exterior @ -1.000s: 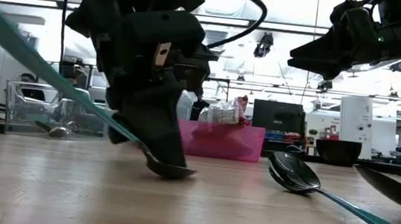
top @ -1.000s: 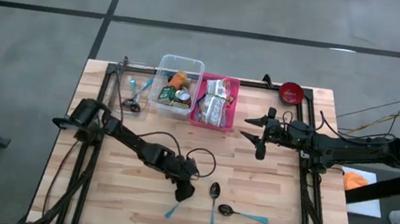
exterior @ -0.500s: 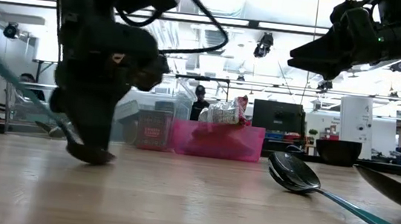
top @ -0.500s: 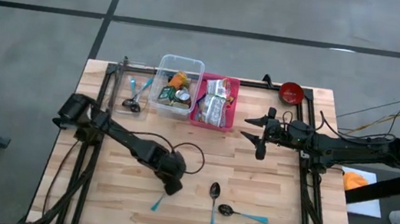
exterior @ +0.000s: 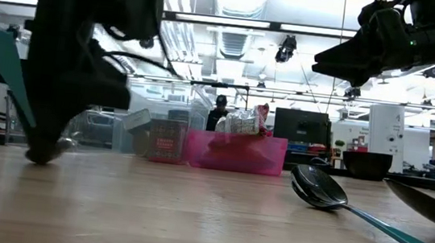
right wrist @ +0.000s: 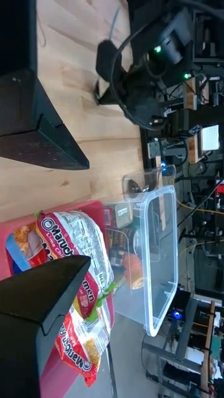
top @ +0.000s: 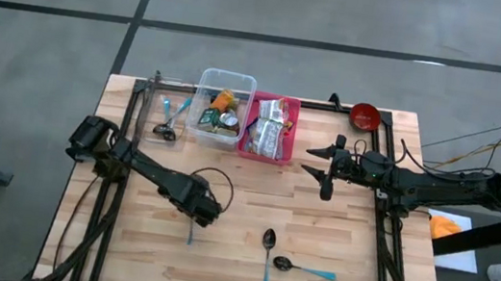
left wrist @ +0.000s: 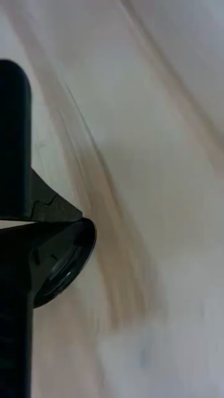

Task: Pick & Place Food Item
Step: Put the blue spoon into the left transparent bin

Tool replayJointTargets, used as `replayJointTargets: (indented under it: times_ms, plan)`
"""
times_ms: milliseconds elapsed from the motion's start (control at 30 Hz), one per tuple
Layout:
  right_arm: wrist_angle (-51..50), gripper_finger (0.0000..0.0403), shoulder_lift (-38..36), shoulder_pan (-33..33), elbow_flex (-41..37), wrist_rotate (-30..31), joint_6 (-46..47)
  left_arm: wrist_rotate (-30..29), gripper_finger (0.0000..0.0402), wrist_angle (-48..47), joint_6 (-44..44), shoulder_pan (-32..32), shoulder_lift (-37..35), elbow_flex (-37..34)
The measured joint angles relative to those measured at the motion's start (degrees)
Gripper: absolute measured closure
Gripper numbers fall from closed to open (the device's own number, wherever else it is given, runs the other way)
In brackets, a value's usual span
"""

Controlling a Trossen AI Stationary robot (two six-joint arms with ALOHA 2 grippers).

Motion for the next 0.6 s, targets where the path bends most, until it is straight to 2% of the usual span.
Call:
replayJointTargets:
  times_ms: [167, 300, 600]
  plan:
    - [0.0, 0.0168, 0.0, 0.0, 0.0, 0.0, 0.0, 0.0, 0.0400, -8.1, -11.1, 0.0, 0.4, -0.4]
    - [0.0, 0.0168, 0.0, 0.0, 0.0, 0.0, 0.0, 0.1, 0.0400, -9.0, -17.3, 0.0, 0.2, -2.0]
    - [0.0, 0.0168, 0.0, 0.0, 0.0, 0.0, 0.0, 0.5, 0.0400, -8.6, -20.7, 0.0, -0.1, -4.1]
